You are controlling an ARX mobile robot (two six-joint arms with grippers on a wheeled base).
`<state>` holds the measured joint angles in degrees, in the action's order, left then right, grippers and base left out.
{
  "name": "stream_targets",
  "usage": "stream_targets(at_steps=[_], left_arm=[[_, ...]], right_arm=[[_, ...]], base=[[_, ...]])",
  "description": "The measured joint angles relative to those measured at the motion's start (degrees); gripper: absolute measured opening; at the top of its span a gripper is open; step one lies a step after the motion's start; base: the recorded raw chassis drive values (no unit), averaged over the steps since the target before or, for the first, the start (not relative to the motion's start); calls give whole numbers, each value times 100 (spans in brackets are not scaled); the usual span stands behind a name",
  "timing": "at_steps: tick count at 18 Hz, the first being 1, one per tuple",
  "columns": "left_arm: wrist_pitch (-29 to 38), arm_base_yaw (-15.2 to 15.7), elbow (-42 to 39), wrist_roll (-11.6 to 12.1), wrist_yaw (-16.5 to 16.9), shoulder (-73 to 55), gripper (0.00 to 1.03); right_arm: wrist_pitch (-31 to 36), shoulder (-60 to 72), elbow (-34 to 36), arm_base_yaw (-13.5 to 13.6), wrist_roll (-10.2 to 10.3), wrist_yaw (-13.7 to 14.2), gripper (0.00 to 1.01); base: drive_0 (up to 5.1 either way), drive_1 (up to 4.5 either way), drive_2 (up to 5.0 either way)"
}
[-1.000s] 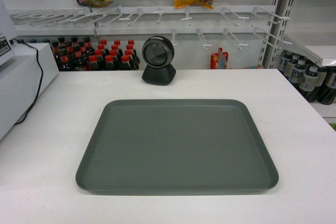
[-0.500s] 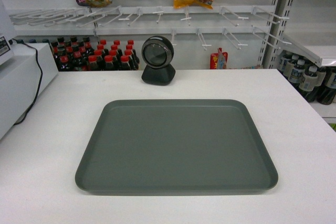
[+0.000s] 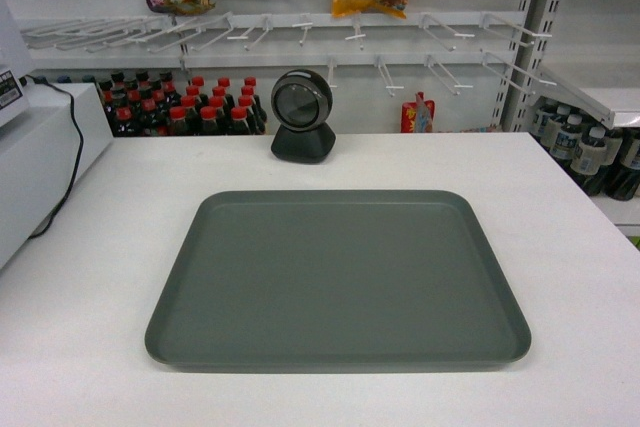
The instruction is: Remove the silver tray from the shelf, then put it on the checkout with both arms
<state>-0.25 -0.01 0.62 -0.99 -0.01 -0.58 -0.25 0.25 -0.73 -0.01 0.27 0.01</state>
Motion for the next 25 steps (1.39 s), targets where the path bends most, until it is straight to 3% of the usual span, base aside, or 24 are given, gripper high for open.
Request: stream_targets(at_steps=[5, 6, 25], left_arm=[[0, 0, 0, 4, 0, 0, 100], [0, 0, 0, 2, 0, 0, 97], [0, 0, 0, 2, 0, 0, 98]], right_arm=[[2, 0, 0, 0, 4, 0, 100], [0, 0, 2, 0, 2, 0, 97], [0, 0, 0, 0, 2, 0, 98]], base=[[0, 0, 0], [0, 0, 0], [0, 0, 0]])
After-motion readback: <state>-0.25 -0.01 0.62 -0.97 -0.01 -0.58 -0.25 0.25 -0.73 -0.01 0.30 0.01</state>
